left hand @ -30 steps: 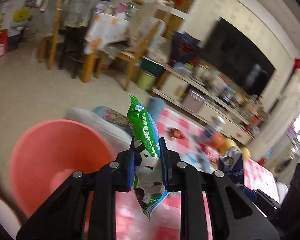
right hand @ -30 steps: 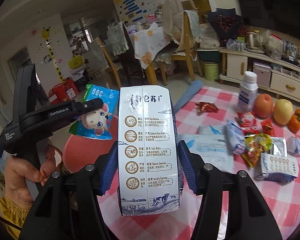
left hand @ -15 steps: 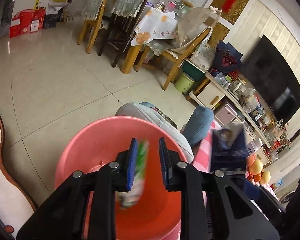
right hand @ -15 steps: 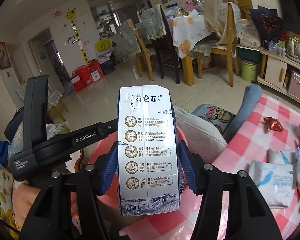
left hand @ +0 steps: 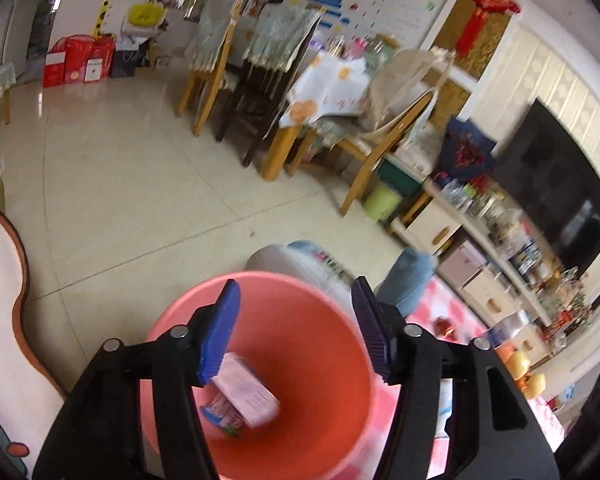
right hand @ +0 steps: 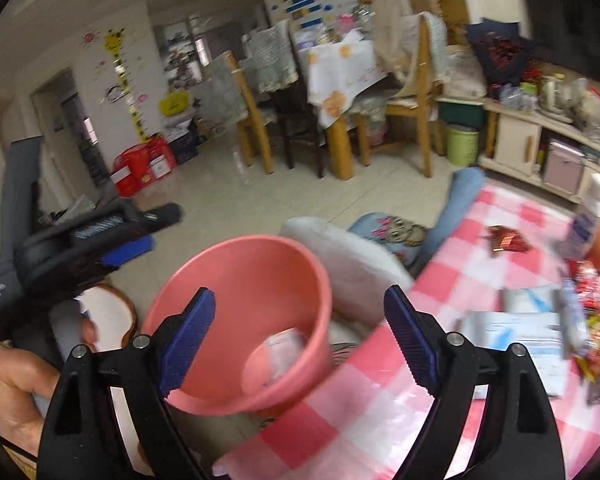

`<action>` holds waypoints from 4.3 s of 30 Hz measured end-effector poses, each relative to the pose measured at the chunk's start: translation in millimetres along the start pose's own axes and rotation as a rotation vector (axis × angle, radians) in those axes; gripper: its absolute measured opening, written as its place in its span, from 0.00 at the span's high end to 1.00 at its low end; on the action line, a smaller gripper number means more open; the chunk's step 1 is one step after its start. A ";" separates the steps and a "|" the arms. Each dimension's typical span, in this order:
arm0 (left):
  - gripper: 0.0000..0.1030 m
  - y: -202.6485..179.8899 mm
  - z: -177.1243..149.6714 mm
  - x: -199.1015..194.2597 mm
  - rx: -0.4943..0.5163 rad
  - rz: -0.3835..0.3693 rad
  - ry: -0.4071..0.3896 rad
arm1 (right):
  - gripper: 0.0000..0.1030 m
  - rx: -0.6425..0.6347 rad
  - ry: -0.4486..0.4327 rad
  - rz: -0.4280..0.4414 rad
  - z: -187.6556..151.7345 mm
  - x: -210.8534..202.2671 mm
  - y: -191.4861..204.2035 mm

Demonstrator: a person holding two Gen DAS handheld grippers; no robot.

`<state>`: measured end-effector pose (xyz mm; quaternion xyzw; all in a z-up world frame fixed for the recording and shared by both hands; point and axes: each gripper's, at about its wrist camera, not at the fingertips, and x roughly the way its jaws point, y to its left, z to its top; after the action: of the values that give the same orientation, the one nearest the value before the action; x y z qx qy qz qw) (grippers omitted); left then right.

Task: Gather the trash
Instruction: 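Drop the milk carton into the pink bucket with the right tool, then return both tools over the table toward the remaining trash, then grasp the white yogurt pouch with left tool while right tool grasps the crumpled yogurt bottle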

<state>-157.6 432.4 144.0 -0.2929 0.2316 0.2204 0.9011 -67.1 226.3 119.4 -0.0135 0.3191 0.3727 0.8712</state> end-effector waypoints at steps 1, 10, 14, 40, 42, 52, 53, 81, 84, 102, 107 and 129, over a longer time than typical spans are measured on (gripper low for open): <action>0.40 -6.8 3.6 -6.2 0.005 -0.013 -0.019 | 0.17 0.007 -0.012 -0.021 3.1 -6.1 -6.8; 0.29 -99.1 19.5 -97.7 0.300 -0.195 -0.177 | 0.16 0.036 -0.117 -0.226 49.9 -63.2 -75.5; 0.29 -121.2 -2.6 -135.0 0.499 -0.268 -0.194 | 0.16 0.071 -0.198 -0.283 74.7 -101.9 -111.0; 0.29 -96.6 -143.9 -88.6 0.593 -0.360 0.009 | 0.13 0.210 -0.503 -0.637 22.5 -353.7 -222.0; 0.29 -103.8 -141.5 -68.5 0.633 -0.358 0.091 | 0.13 0.210 -0.488 -0.647 0.5 -356.7 -222.3; 0.29 -110.0 -149.9 -9.3 0.834 -0.241 0.358 | 0.13 0.302 -0.389 -0.510 -103.9 -346.5 -219.7; 0.29 -115.6 -149.1 -12.3 0.873 -0.232 0.337 | 0.13 0.298 -0.371 -0.494 -110.7 -342.2 -216.2; 0.16 -270.1 -145.3 -29.0 0.637 -0.696 0.033 | 0.09 0.066 -0.061 -0.646 -172.0 -290.9 -179.5; 0.16 -262.8 -140.9 -10.0 0.546 -0.700 0.071 | 0.09 0.067 -0.013 -0.606 -170.1 -266.1 -188.5; 0.16 -269.8 -167.0 88.8 0.552 -0.546 0.331 | 0.09 0.201 -0.049 -0.388 -111.6 -160.7 -287.4; 0.18 -295.4 -185.4 109.6 0.595 -0.509 0.375 | 0.09 0.219 -0.024 -0.412 -104.4 -141.5 -317.5; 0.43 -329.2 -220.8 184.0 0.638 -0.309 0.484 | 0.10 0.378 0.042 -0.439 -100.0 -107.9 -429.5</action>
<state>100.6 100.7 24.5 -0.0741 0.4462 -0.0748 0.8887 104.9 -179.1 8.8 0.0726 0.3903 0.1089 0.9113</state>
